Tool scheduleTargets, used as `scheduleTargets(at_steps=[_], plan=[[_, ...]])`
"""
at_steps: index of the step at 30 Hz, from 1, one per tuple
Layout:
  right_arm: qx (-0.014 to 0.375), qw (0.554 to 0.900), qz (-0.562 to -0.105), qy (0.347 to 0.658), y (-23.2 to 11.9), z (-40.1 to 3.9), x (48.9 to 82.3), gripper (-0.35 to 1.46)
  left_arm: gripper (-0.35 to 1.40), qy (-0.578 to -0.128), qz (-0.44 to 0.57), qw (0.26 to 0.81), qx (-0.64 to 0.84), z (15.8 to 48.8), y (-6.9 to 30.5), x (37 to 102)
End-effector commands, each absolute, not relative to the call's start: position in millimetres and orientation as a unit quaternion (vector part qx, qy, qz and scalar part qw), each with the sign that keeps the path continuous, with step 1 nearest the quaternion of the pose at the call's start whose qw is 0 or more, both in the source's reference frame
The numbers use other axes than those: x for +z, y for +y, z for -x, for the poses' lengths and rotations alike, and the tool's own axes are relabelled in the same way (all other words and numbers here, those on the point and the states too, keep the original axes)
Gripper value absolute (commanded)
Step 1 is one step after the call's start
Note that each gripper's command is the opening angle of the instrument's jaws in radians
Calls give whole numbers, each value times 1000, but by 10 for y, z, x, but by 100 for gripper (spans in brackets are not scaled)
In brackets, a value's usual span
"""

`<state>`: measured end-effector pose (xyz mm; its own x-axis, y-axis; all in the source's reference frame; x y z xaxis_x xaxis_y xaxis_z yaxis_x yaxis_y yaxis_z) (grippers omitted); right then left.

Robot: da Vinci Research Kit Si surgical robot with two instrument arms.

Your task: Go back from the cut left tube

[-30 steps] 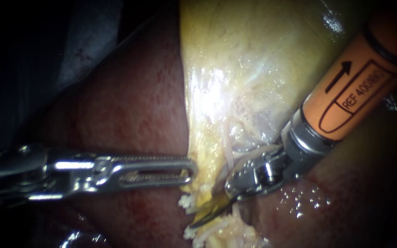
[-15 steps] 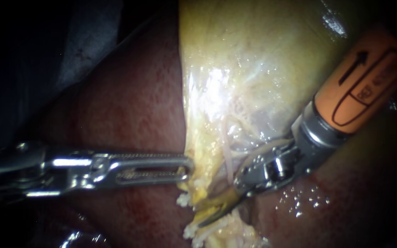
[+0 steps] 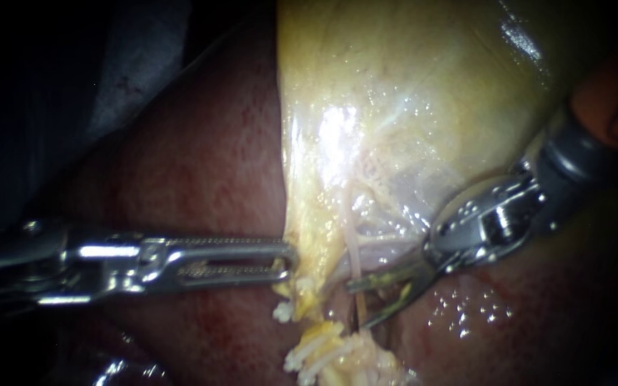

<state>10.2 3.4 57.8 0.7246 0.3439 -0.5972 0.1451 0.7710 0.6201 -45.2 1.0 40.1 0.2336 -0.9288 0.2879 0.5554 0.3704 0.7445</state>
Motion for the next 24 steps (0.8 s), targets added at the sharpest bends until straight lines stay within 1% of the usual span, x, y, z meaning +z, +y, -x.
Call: scheduleTargets(at_steps=[1,4,9,12,17,24], plan=[[58,867,-330,368,39,-99,575,62,-35,-366,-255,743,-500,452,10,401],[61,869,-318,374,53,-91,564,64,-35,-366,-255,743,-500,452,10,401],[65,866,-301,393,70,-81,552,76,-35,-366,-255,743,-500,453,10,401],[67,868,-293,395,77,-75,547,81,-35,-366,-255,743,-500,453,10,401],[70,872,-281,396,88,-63,539,84,-35,-366,-255,742,-500,453,10,401],[78,873,-268,399,101,-46,529,84,-35,-365,-256,742,-500,454,14,399]])
